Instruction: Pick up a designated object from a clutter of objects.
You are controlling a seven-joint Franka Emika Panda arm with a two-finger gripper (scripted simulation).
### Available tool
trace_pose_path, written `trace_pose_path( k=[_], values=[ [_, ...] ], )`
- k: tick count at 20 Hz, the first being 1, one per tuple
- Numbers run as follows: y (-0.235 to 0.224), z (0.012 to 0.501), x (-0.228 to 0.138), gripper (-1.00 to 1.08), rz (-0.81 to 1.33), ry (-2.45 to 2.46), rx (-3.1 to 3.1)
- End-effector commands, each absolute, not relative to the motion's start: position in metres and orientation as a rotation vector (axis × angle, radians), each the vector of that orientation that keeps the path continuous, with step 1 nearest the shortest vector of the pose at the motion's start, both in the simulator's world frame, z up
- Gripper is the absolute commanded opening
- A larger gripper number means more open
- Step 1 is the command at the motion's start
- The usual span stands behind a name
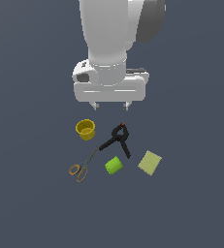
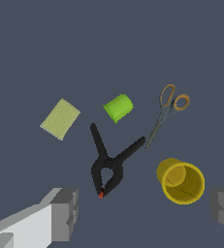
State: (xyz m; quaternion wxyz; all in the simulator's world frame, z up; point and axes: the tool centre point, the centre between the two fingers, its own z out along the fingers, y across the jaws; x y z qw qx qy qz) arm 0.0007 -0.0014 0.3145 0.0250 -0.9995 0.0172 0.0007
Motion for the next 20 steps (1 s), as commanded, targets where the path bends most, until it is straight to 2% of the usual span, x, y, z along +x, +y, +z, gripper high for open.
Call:
trace_pose_path(
  k=[1,11,20],
  values=[
    [-0.001,0.314,0.001,0.28,0.002,0.053,-3.091],
    [-0.002,0.318,-0.002,0.28,-0.008,0.048,-3.092],
    [-0.007,0.301,0.002,0.28,-0.011,0.152,-3.115]
  ],
)
